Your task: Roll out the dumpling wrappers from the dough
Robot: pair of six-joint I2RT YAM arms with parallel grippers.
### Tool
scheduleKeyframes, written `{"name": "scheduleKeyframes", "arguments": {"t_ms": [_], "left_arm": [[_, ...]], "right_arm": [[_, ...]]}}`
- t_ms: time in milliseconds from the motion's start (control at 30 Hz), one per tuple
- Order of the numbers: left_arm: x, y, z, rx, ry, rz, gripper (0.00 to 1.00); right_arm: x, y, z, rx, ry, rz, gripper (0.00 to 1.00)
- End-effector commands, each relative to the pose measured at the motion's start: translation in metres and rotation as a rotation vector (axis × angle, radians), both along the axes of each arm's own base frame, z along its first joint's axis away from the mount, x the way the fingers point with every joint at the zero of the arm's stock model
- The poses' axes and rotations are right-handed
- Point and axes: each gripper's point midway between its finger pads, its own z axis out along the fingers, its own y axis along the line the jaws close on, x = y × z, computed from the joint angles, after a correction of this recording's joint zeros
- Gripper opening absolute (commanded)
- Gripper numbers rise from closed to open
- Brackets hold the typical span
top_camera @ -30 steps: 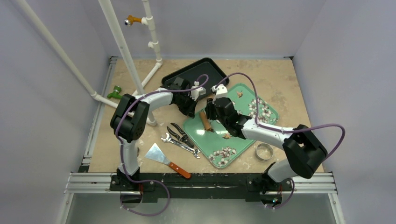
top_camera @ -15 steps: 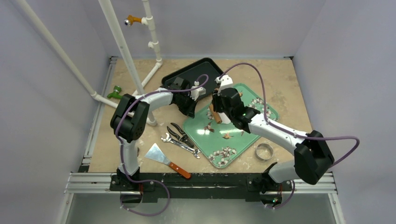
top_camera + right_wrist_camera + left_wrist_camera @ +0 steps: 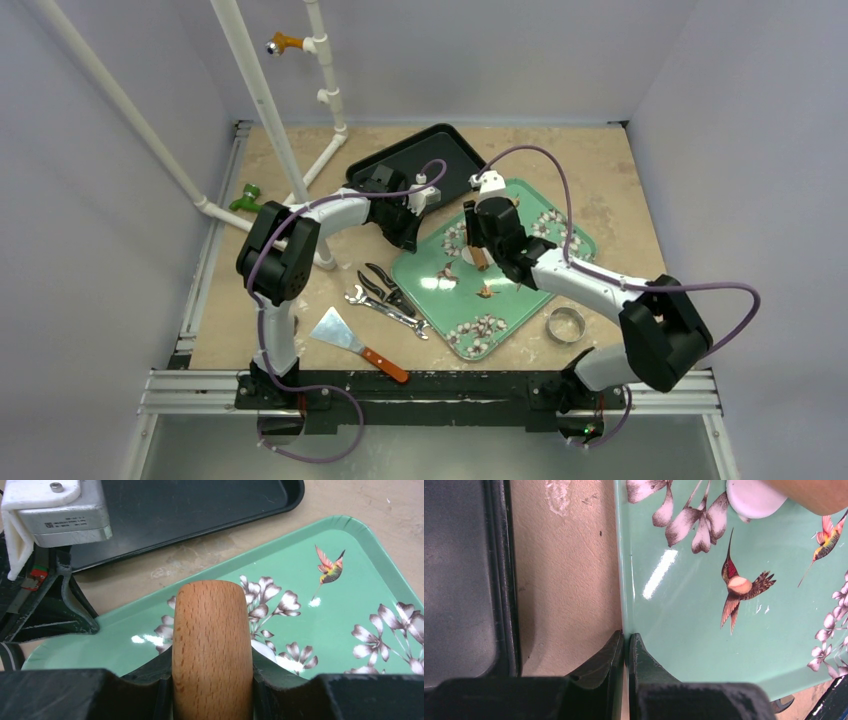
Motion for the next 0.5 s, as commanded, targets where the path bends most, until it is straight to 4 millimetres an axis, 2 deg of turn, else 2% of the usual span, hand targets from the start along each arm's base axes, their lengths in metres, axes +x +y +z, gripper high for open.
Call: {"name": "scheduleKeyframes", "arguments": {"t_ms": [0,200,333,467], "left_arm": [[0.000,0.002,0.000,-0.003,-0.004,-0.014,0.00],[-0.001,0.002,-0.001,-0.002,-0.003,-0.015,0.00],[-0.001,0.002,-0.001,-0.001,-0.004,-0.014,0.00],[-0.001,0.002,-0.001,-0.001,-0.003,-0.013,0.00]], "right_arm": [[-0.024,0.010,-0.041,0.026,0.106,0.028,0.00],[-0.041,0.032,-0.051,0.106,0.133,0.066,0.00],[-0.047,0.038,-0.059,0.141,0.151,0.071,0.00],[-0.046,0.040,-0.050,0.144,0.147,0.066,0.00]]}}
